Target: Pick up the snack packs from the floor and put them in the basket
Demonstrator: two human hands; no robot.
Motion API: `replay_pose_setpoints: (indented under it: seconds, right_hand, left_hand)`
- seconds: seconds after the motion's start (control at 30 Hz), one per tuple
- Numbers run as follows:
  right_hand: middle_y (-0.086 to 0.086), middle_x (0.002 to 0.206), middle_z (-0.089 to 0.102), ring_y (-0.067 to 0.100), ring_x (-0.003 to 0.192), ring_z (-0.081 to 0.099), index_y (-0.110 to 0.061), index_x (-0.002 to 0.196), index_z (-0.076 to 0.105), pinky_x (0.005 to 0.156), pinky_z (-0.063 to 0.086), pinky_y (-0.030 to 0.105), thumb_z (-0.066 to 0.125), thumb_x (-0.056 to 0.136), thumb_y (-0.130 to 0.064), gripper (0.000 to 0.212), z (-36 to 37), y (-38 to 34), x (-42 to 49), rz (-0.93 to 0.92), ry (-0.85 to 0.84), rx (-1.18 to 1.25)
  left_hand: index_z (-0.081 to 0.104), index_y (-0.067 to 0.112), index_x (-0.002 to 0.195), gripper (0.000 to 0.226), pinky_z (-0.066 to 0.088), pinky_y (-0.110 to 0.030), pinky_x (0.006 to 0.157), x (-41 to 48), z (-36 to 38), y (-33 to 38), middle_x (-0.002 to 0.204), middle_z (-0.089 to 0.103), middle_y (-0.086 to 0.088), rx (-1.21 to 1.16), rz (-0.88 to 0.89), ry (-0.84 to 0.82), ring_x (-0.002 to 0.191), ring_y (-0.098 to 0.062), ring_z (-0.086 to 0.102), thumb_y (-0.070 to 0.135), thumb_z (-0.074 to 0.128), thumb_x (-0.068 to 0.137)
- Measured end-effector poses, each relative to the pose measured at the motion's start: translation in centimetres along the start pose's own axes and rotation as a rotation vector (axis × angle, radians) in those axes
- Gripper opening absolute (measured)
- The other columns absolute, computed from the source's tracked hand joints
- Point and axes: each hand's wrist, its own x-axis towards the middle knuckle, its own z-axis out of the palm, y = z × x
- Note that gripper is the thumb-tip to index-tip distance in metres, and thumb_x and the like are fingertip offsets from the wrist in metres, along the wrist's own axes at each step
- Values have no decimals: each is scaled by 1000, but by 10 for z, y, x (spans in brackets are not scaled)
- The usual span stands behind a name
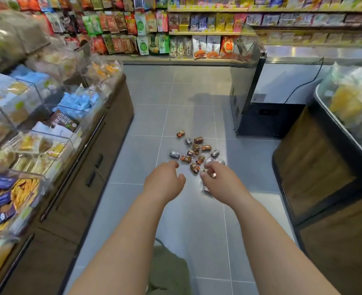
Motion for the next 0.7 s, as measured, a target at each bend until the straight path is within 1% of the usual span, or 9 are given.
replay_pose_setpoints:
  seconds: [0.07,0.17,0.3,0.4,0.47,0.6,0.7]
  right_hand:
    - [1,127,52,17,110,52,-20,131,50,85,37,25,48,96,-36,39,5,-10,47,4,-11,-39]
    - [2,131,52,19,117,51,-19,132,51,88,37,26,50,95,-36,41,15,-28,121,9,-24,-83]
    - [5,133,52,22,117,51,-16,132,50,86,37,26,50,95,-34,42,19,-55,207,62,-41,-101]
    - [7,136,48,23,122,48,-14,135,49,94,37,28,50,95,-32,43,19,-68,259,81,-22,-104]
    - [7,137,46,23,123,47,-15,136,48,97,36,27,51,95,-32,45,19,-71,289,100,-27,-104]
    - [8,138,43,24,121,48,-17,137,46,98,37,30,52,94,-33,46,20,-68,354,146,-47,-92]
    - [8,140,42,25,125,46,-17,137,47,101,36,32,53,94,-34,47,22,-61,413,160,-76,-86]
  left_hand:
    - [44,19,134,43,44,-38,97,45,-8,-10,132,53,-6,47,3,9,119,-27,51,32,47,93]
    - [46,17,130,40,44,-37,95,118,-29,-25,128,54,-9,76,0,14,117,-29,51,30,46,93]
    - [46,17,130,39,42,-36,92,206,-62,-40,129,52,-9,92,-6,-8,117,-29,51,30,45,94]
    - [43,17,136,43,42,-38,97,263,-78,-47,134,48,-9,90,-1,-40,120,-29,48,29,45,94]
    - [43,17,136,44,43,-39,98,298,-82,-49,135,47,-8,92,8,-64,120,-29,48,29,46,94]
    - [43,17,136,45,42,-39,99,369,-79,-50,135,46,-9,138,52,-115,122,-29,46,28,46,93]
    - [40,17,138,47,41,-39,100,430,-74,-45,136,44,-8,172,66,-143,123,-30,44,27,46,93]
